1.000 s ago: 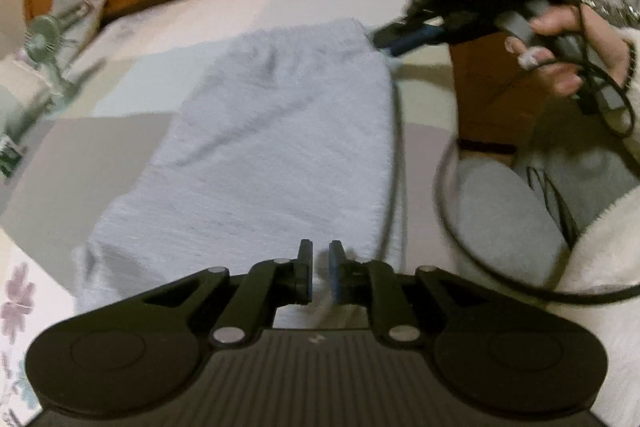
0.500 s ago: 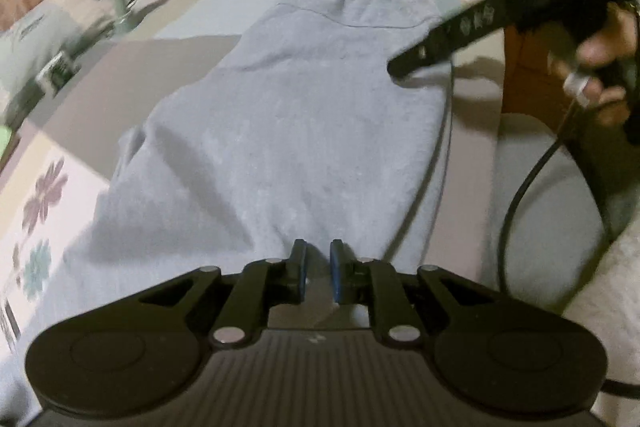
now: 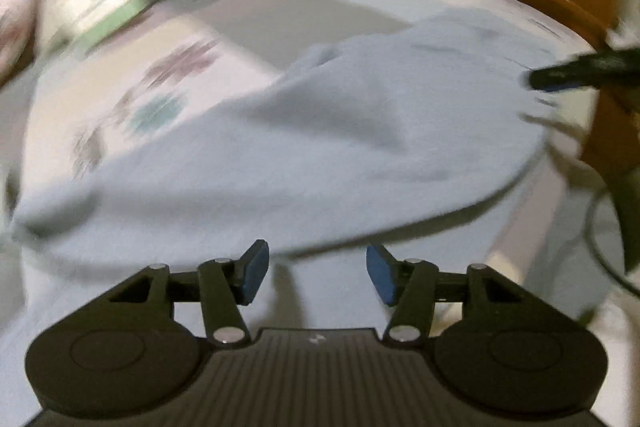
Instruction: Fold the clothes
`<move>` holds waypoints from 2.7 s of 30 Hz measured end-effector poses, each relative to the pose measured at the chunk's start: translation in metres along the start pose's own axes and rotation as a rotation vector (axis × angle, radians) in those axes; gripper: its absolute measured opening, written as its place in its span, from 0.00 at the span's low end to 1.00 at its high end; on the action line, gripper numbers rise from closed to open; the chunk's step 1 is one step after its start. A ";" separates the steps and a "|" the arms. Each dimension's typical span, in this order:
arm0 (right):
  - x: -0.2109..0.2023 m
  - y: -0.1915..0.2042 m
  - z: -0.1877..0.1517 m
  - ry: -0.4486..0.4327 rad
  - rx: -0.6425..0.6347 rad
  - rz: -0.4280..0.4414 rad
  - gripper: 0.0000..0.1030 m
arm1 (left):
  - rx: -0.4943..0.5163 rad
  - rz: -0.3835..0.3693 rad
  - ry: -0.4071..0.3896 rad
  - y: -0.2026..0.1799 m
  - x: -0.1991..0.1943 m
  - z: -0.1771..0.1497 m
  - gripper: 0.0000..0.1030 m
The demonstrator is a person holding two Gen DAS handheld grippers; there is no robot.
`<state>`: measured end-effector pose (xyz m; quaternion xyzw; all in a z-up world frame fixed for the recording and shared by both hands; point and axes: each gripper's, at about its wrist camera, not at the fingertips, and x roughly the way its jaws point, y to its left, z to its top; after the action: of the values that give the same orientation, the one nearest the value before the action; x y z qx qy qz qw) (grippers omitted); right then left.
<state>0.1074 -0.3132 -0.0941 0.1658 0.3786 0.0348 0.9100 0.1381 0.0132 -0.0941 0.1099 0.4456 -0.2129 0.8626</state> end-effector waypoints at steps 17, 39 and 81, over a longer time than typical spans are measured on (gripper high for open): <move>-0.013 0.028 0.007 -0.027 -0.028 0.033 0.68 | -0.801 -0.254 -0.160 0.150 0.021 -0.034 0.65; -0.004 0.031 0.002 -0.005 -0.025 0.021 0.68 | -0.932 -0.169 -0.282 0.178 0.068 0.008 0.51; -0.025 0.018 -0.023 -0.019 0.011 0.139 0.69 | -0.737 0.066 -0.157 0.106 -0.049 -0.052 0.22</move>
<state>0.0748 -0.2944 -0.0859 0.1971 0.3578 0.0941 0.9079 0.1242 0.1398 -0.0844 -0.2102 0.4211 -0.0184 0.8821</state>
